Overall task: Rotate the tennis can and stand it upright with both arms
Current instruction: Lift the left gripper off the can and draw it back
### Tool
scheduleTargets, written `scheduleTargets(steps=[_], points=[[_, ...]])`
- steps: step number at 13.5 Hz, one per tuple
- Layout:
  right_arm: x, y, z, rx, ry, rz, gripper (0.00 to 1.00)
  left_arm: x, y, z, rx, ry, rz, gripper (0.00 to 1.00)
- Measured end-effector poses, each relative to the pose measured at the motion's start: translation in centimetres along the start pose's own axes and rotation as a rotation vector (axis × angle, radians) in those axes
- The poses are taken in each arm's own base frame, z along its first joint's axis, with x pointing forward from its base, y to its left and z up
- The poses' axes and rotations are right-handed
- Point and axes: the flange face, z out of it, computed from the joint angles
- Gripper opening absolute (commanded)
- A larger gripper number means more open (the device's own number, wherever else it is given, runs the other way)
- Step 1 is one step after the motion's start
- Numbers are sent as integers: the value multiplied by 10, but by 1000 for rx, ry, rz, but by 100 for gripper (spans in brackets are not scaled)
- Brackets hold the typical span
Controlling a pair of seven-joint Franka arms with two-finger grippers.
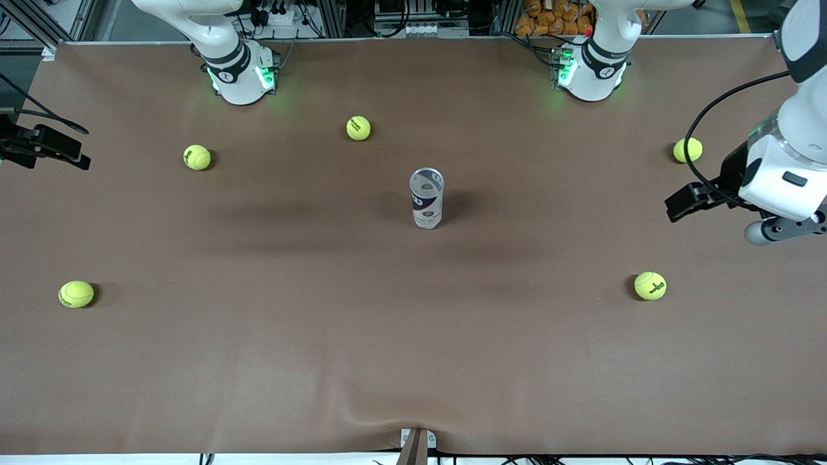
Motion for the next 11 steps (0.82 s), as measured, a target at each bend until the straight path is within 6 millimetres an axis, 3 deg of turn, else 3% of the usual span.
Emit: scheduleTargets(steps=[3,11], points=[[0,0,0,0,0,0,100,-10,10,-7,0,-1,22,100],[0,0,0,0,0,-1,100,-4,-13,-7,-13,-10,1,100]])
